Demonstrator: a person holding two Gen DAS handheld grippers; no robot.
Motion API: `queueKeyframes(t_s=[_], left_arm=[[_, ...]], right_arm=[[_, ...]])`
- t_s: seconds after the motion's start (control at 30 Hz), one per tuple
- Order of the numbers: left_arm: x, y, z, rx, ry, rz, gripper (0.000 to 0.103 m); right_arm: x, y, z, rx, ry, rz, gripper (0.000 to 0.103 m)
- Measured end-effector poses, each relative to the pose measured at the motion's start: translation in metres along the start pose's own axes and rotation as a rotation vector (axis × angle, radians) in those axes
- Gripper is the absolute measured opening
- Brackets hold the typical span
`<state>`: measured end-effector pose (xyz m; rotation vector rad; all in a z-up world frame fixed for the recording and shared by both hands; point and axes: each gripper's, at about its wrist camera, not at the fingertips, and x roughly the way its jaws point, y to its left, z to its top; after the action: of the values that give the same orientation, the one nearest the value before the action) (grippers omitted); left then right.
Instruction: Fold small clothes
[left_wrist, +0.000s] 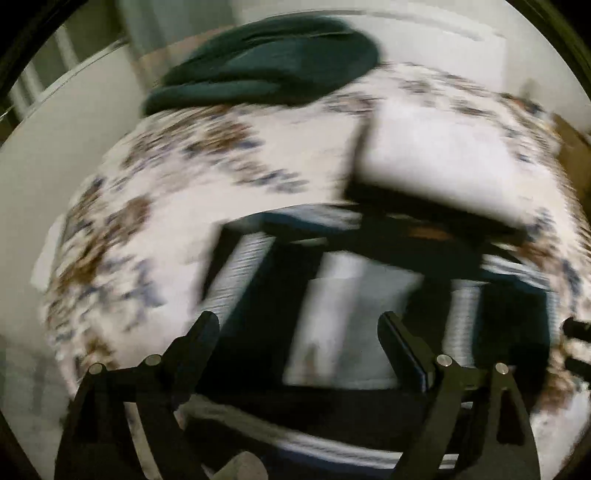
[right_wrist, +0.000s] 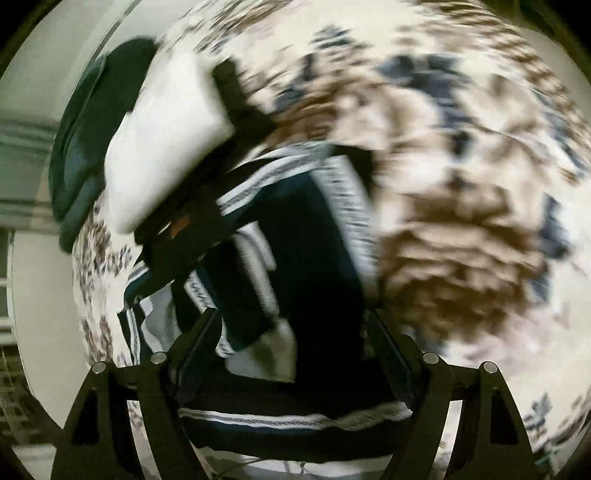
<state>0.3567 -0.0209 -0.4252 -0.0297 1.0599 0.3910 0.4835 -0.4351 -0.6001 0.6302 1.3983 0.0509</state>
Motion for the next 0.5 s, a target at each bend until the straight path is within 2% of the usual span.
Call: queueKeyframes(t_s=[0.07, 0.13, 0.23, 0.27, 0.3, 0.33, 0.37, 0.5], left_arm=[[0.008, 0.030, -0.005, -0.034, 0.019, 0.074, 0.088], [0.014, 0.049, -0.008, -0.059, 0.037, 0.114, 0.088], [0.022, 0.076, -0.016, -0.115, 0.063, 0.152, 0.088], [0.023, 0.082, -0.017, -0.131, 0.064, 0.163, 0.088], [0.023, 0.088, -0.018, -0.142, 0.065, 0.173, 0.088], [0.023, 0.090, -0.018, -0.151, 0.069, 0.175, 0.088], [0.024, 0.093, -0.018, -0.160, 0.067, 0.177, 0.088], [0.029, 0.097, -0.011, -0.171, 0.060, 0.150, 0.088]], right_arm=[[0.021, 0.017, 0.000, -0.036, 0.022, 0.000, 0.083], [0.052, 0.036, 0.009, -0.064, 0.056, -0.005, 0.083], [0.094, 0.045, 0.019, -0.092, 0.111, -0.084, 0.082], [0.100, 0.047, 0.019, -0.095, 0.117, -0.088, 0.069], [0.100, 0.050, 0.019, -0.107, 0.109, -0.106, 0.039], [0.097, 0.052, 0.018, -0.121, 0.099, -0.130, 0.028], [0.090, 0.053, 0.016, -0.126, 0.081, -0.122, 0.008], [0.044, 0.046, 0.010, -0.093, 0.005, -0.112, 0.006]])
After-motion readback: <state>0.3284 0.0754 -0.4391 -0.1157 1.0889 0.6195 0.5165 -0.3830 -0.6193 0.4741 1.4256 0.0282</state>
